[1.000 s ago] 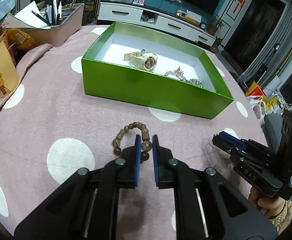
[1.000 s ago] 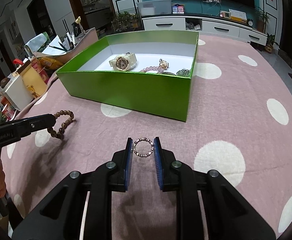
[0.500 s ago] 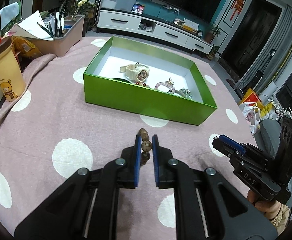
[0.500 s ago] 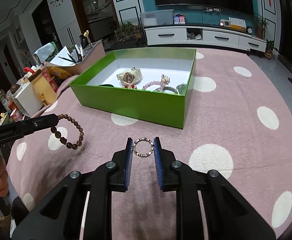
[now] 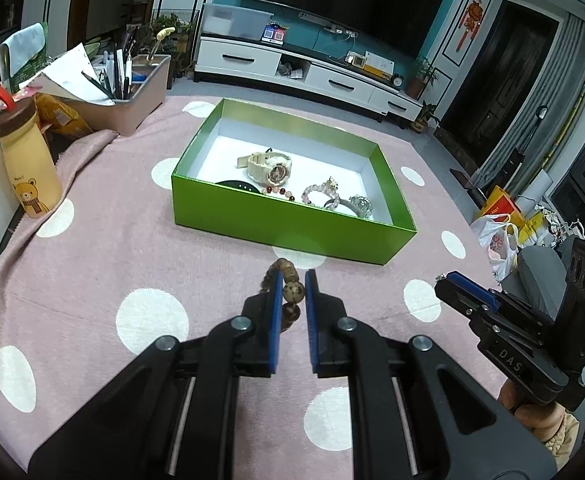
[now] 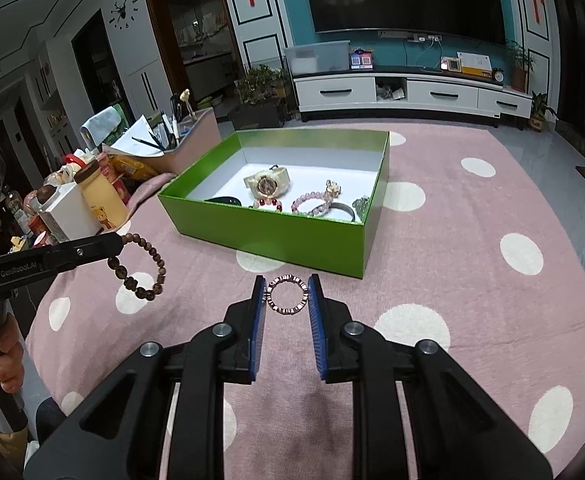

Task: Organize jewelry
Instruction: 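Lift the bracelet and ring and carry them over the green box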

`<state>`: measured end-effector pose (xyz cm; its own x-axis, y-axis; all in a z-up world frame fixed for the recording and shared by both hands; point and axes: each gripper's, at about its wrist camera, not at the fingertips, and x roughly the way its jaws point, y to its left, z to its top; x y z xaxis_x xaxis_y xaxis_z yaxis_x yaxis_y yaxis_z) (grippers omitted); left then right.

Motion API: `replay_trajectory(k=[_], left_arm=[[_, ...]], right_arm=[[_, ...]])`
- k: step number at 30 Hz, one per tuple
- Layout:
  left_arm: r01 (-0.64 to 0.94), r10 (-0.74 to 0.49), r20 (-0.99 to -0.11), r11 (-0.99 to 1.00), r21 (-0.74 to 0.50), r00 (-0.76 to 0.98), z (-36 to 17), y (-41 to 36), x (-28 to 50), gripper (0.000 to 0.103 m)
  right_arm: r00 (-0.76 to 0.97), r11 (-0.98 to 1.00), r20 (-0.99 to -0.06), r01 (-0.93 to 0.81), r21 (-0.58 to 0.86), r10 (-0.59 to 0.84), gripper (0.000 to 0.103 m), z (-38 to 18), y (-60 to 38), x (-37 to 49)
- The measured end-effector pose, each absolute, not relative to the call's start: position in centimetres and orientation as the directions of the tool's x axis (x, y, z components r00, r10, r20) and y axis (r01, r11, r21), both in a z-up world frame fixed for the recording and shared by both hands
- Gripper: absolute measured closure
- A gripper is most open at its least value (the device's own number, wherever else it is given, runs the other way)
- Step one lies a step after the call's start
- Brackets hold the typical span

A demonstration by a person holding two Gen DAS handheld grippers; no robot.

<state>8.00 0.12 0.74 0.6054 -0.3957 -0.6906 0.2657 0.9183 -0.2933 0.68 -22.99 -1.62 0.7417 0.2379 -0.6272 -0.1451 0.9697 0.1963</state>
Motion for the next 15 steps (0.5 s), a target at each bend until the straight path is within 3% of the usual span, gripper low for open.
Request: replay_trajectory(k=[15], left_arm=[[0.268,-0.382,-0.664,0.924,-0.272,0.642,3.0,0.0,8.4,0.092]], right_arm=[[0.783,0.971,-0.576,-0.162,0.178,0.236,0.082,1.0,-23.3,0.5]])
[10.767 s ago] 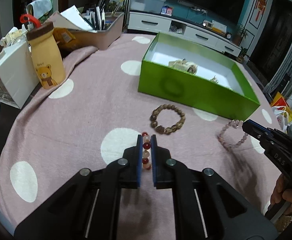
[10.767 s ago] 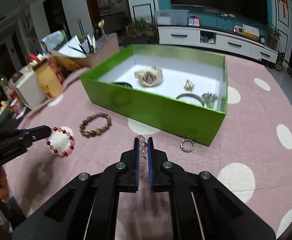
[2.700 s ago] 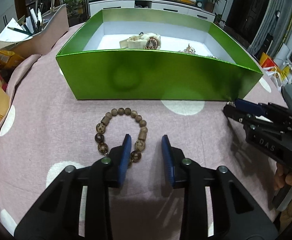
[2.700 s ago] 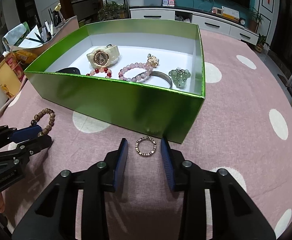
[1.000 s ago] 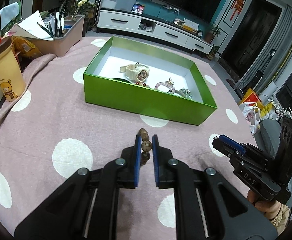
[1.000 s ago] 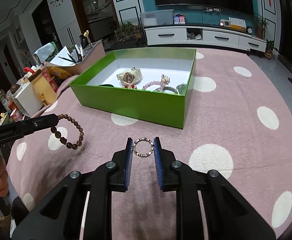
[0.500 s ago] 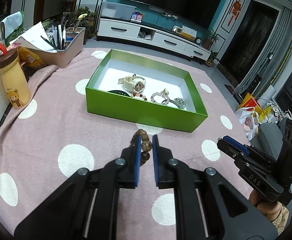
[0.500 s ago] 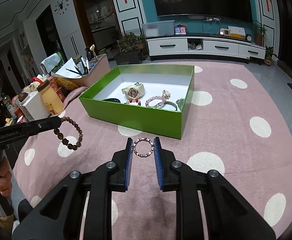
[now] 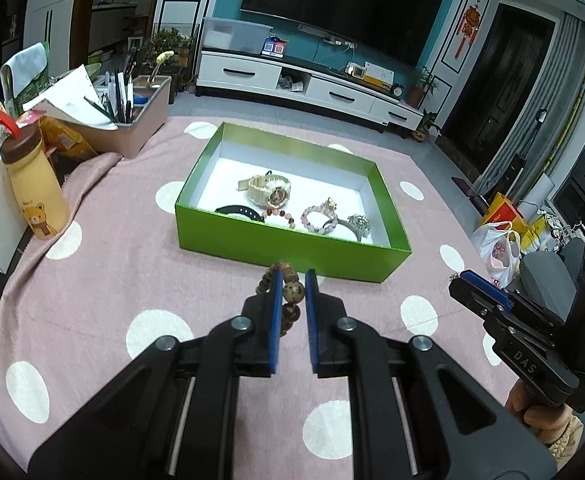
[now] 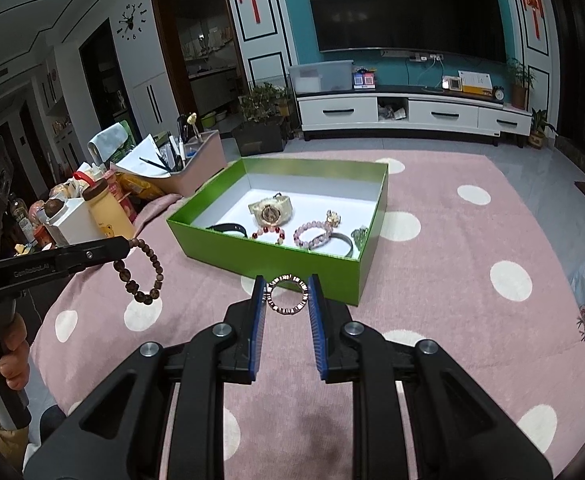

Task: Organize jewelry
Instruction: 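Lift the bracelet and ring and carry them over the green box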

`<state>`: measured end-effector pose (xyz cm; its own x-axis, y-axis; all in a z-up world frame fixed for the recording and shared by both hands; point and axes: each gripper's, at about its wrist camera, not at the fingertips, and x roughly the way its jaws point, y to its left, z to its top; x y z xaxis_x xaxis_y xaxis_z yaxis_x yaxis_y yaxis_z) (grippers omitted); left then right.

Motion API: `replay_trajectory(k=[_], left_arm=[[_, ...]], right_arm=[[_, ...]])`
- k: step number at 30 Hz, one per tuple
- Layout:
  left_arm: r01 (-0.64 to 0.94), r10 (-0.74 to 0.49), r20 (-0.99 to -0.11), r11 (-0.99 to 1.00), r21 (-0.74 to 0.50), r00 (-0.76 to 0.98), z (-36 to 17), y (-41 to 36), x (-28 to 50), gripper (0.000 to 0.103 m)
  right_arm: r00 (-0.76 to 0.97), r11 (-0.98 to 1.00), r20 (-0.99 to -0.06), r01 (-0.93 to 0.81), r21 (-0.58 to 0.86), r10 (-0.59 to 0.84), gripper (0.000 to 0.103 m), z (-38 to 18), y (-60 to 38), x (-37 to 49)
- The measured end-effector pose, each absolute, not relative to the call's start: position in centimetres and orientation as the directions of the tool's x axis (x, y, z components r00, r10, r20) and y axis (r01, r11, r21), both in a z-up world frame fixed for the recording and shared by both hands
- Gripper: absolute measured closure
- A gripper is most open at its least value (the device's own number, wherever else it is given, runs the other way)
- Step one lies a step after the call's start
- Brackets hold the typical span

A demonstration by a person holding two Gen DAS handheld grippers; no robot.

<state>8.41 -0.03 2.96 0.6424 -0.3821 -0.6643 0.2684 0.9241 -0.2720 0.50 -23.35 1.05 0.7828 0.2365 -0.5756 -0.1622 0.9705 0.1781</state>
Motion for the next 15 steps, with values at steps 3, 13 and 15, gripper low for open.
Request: replay_trajectory(k=[3,13,15], left_arm=[[0.273,-0.381,-0.66,0.924,-0.266,0.647,3.3,-0.3,8.6,0.092],[0.287,-0.378,-0.644,0.926,-0.247,0.665,4.4,-0.7,9.8,0.092],[0.288,-0.376,-0.641,0.926,-0.243,0.669,4.7,-0.7,10.1,0.092]], right_arm=[[0.789,0.971,-0.567,-0.165,0.175,0.236,0.082,1.4,-23.3,0.6],[0.807,0.971,-0.541,-0.172,0.165,0.235,0.082,2.6,-23.3,1.3],[0.809,0.972,-0.539,-0.173,0.162,0.234,0.082,2.7,-23.3,1.5]])
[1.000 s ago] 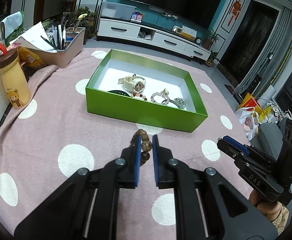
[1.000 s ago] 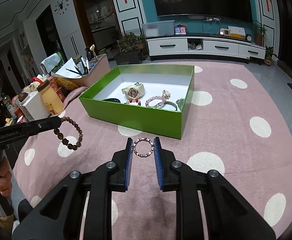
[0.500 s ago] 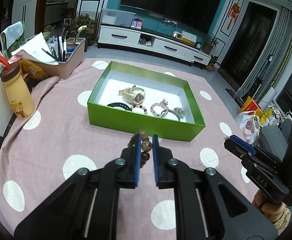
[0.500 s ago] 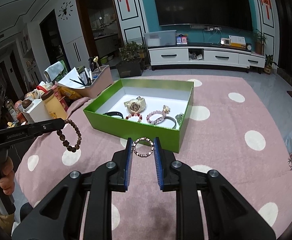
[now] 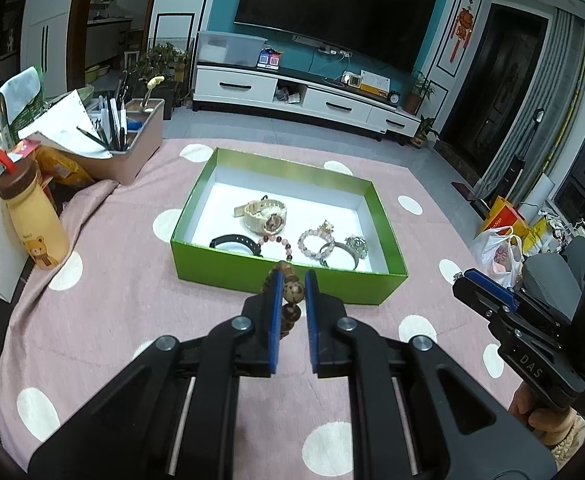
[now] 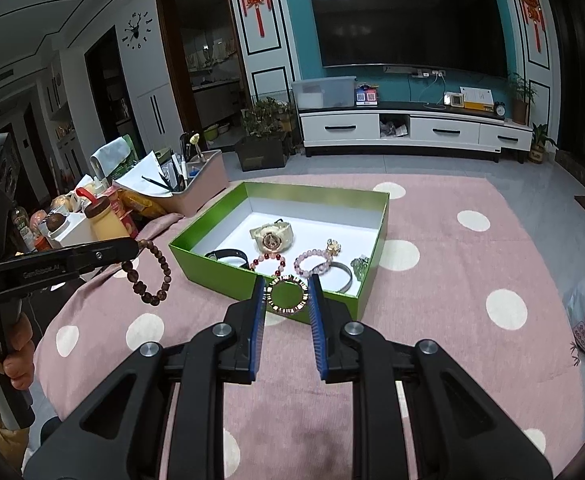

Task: Organize jewelry
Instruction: 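Lift the bracelet and ring and carry them over the green box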

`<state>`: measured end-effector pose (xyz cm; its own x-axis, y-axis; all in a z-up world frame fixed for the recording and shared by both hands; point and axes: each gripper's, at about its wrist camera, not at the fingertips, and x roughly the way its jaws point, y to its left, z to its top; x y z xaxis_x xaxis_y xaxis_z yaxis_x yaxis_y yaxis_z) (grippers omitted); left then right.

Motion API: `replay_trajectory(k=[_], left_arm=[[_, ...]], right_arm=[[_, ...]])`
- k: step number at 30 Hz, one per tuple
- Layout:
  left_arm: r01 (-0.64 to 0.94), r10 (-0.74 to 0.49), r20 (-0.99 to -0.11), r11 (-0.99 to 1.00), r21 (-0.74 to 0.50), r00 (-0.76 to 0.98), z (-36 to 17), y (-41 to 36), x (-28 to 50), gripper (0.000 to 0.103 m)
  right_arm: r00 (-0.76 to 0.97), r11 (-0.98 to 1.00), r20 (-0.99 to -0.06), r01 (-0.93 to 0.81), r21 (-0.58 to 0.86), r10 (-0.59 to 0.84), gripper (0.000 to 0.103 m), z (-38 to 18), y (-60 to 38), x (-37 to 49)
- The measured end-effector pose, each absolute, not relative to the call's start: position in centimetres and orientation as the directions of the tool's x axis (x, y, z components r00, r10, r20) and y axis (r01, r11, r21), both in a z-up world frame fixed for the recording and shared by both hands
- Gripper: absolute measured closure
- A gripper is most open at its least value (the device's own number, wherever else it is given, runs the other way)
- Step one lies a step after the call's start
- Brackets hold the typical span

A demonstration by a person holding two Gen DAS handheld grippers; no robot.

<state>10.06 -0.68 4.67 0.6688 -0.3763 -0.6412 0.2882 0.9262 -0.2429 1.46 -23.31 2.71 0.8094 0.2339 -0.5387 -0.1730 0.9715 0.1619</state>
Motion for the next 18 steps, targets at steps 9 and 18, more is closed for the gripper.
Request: replay_trajectory(k=[9,18], left_arm=[[0.289,-0.358,-0.629,0.933,-0.215,0.69,5.9,-0.8,11.9,0.092],[0.279,-0.352,-0.621,0.936,-0.216,0.7,7.2,-0.4,14.8,0.092]], right_arm=[[0.819,0.972,-0.524,-0.175,0.16,0.233,0.082,3.5,-23.5,3.1],[0.815,0.972,-0.531,-0.169,0.163,0.23,0.082,3.5,-24.0,4.8]])
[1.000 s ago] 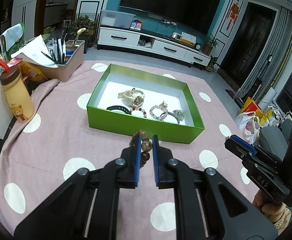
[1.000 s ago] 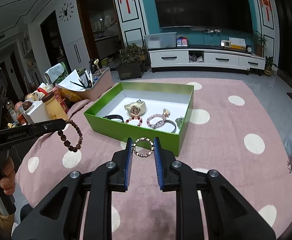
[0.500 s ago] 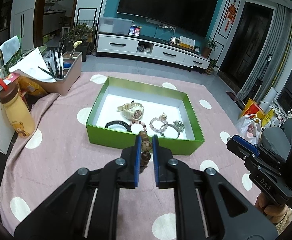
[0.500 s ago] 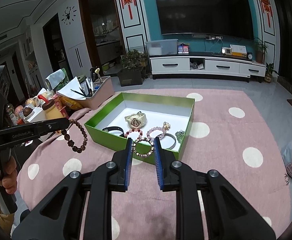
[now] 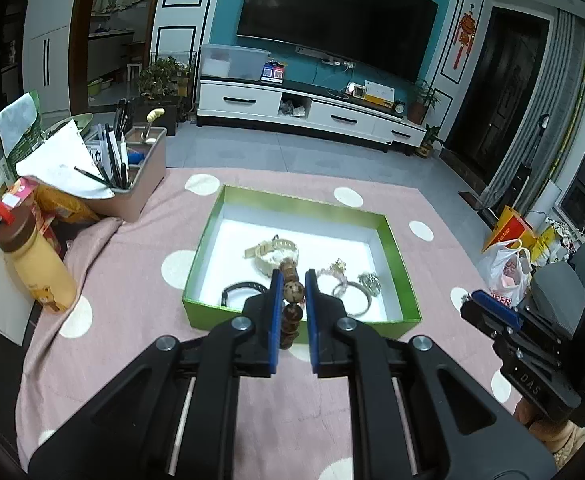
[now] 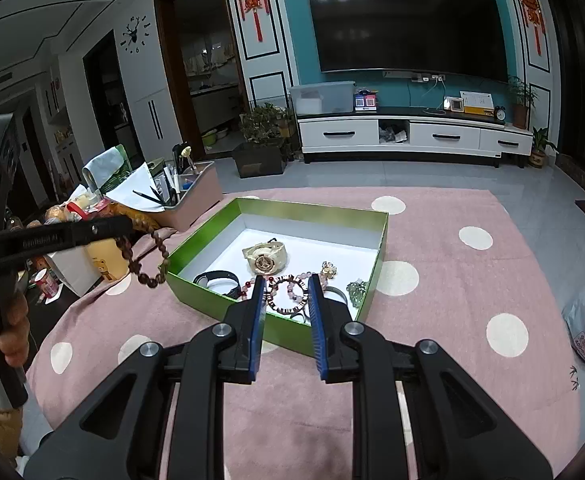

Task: Organize jewelry
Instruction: 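Lift the bracelet and ring and carry them over the green box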

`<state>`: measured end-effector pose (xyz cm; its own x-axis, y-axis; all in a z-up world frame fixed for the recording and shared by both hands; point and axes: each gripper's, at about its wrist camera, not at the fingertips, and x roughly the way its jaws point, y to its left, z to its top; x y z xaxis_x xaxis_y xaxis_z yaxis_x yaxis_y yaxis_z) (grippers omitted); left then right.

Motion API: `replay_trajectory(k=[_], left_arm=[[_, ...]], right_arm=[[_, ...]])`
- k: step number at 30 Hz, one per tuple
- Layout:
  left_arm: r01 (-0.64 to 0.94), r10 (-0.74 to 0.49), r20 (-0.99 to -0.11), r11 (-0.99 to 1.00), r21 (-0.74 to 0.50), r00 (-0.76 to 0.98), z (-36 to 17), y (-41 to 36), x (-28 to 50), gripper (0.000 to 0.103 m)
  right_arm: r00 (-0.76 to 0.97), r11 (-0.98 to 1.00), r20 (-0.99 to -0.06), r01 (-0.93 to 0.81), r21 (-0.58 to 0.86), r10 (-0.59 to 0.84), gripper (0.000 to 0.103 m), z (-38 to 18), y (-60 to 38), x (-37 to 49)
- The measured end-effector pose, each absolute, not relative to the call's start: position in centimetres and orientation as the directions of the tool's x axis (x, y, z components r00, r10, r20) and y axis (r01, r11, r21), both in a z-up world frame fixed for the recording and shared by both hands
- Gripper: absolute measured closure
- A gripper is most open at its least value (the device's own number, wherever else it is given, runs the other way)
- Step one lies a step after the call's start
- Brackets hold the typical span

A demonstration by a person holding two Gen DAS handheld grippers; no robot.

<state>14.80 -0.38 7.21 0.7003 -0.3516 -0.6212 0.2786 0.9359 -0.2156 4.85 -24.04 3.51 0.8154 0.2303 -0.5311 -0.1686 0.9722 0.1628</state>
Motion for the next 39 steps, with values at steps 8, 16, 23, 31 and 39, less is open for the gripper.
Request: replay_trajectory(k=[8,16,23,31,39], left_arm=[[0.256,-0.339,-0.637,0.941,-0.223,0.692,7.3,-0.3,17.9,0.092],[0.236,-0.321,-0.669,0.947,-0.218,0.671,6.0,-0.9,21.2,0.092],[0.228,-0.304,-0.689,0.952,-0.203,0.658,4.9,-1.8,23.1,0.092],[0.218,-0.283,-0.707,0.959,-0.184,0.648,3.8,-2.5,25.1,0.092],[0.202,-0.26,-0.728,0.965,-0.168,0.634,2.3,-2.5,26.9,0.092]], right_arm=[[0.812,0.972,-0.536,-0.168,0.164,0.231,0.082,3.4,-24.3,6.2],[0.812,0.973,-0.538,-0.157,0.171,0.226,0.082,3.5,-24.9,8.6],[0.806,0.975,-0.551,-0.148,0.168,0.218,0.082,3.0,-24.9,10.7],[0.795,0.977,-0.569,-0.146,0.159,0.211,0.082,2.4,-24.4,13.0],[0.784,0.979,-0.588,-0.137,0.149,0.2,0.082,1.6,-24.4,14.7]])
